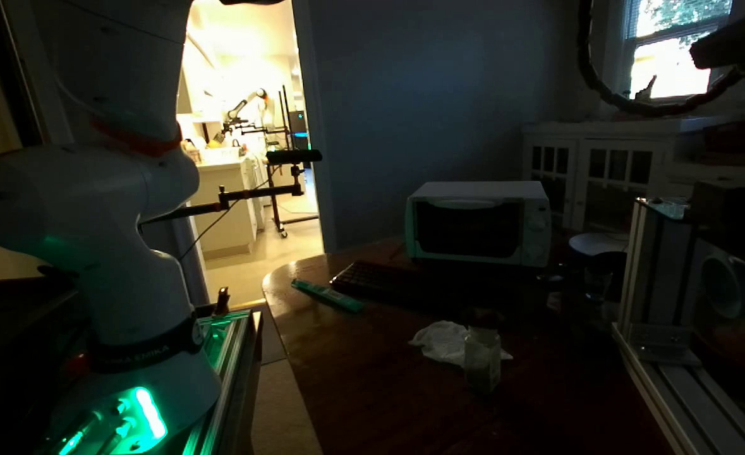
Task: Pick up the roller and then move it around on the keyboard
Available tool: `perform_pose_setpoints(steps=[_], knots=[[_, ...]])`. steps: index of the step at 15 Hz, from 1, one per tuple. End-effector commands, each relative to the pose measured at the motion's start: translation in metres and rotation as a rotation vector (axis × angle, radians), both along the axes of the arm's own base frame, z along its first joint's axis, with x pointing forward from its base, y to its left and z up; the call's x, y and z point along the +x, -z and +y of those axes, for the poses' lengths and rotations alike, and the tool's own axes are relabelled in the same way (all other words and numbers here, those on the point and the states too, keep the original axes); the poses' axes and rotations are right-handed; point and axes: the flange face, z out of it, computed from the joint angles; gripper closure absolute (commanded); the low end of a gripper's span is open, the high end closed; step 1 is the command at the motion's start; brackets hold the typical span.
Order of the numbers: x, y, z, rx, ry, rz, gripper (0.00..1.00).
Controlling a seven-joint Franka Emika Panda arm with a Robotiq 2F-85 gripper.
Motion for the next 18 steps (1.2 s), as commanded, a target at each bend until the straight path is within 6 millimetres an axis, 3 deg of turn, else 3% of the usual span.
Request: perform_pose_setpoints(steps=[1, 6, 11, 18], knots=[[0.0045, 0.0043, -0.0017, 0.021, 0.001, -0.005, 0.17], [0.0053, 0.0017, -0.0016, 0.024, -0.002, -0.007, 0.17], [0.0079, -0.0013, 0.0016, 0.026, -0.011, -0.012, 0.36], [0.0075, -0.0031, 0.0, 0.026, -0.018, -0.013, 0.32]])
